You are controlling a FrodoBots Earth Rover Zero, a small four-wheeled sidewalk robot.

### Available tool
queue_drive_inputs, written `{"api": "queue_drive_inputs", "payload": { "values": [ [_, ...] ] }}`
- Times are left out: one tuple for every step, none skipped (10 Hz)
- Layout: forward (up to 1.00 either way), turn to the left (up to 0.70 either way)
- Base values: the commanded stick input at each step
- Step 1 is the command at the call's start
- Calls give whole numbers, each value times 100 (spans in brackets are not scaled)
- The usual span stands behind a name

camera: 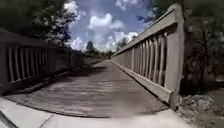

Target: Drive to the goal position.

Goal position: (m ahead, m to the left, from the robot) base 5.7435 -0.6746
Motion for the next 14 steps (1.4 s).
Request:
{"api": "queue_drive_inputs", "payload": {
  "values": [
    [85, 34],
    [85, 21],
    [85, 1],
    [85, 0],
    [85, 0],
    [85, 0],
    [85, 0],
    [85, 0],
    [85, 0],
    [85, 0],
    [85, 0],
    [85, 0],
    [85, 0],
    [85, 0]
  ]
}}
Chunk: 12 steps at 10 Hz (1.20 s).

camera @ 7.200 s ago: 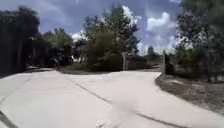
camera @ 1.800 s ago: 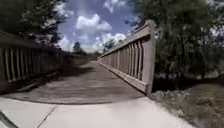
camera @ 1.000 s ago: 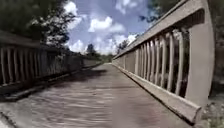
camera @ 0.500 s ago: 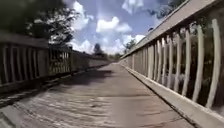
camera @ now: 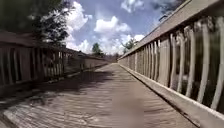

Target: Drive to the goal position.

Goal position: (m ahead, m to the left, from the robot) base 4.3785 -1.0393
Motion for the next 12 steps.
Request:
{"api": "queue_drive_inputs", "payload": {
  "values": [
    [85, 0],
    [85, 0],
    [85, 0],
    [85, 0],
    [85, 0],
    [85, 0],
    [85, 0],
    [85, 0],
    [85, 0],
    [85, 0],
    [85, 0],
    [85, 0]
  ]
}}
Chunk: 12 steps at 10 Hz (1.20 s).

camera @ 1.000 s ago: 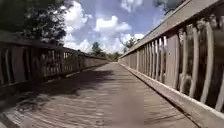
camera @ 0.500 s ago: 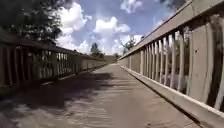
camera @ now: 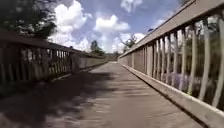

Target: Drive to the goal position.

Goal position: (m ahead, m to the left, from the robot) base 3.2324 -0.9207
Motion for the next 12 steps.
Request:
{"api": "queue_drive_inputs", "payload": {
  "values": [
    [85, 0],
    [85, 0],
    [85, 0],
    [85, 0],
    [85, 0],
    [85, 0],
    [85, 0],
    [85, 0],
    [85, 0],
    [85, 0],
    [85, 0],
    [85, 0]
  ]
}}
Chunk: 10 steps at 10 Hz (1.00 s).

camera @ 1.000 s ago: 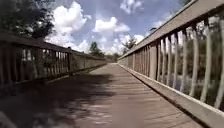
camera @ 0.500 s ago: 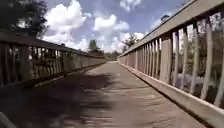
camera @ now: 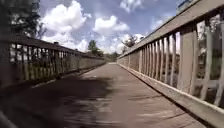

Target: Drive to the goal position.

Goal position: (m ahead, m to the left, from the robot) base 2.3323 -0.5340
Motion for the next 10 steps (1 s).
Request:
{"api": "queue_drive_inputs", "payload": {
  "values": [
    [85, 0],
    [85, 0],
    [85, 0],
    [85, 0],
    [85, 0],
    [85, 0],
    [85, 0],
    [85, 0],
    [85, 0],
    [85, 0]
  ]
}}
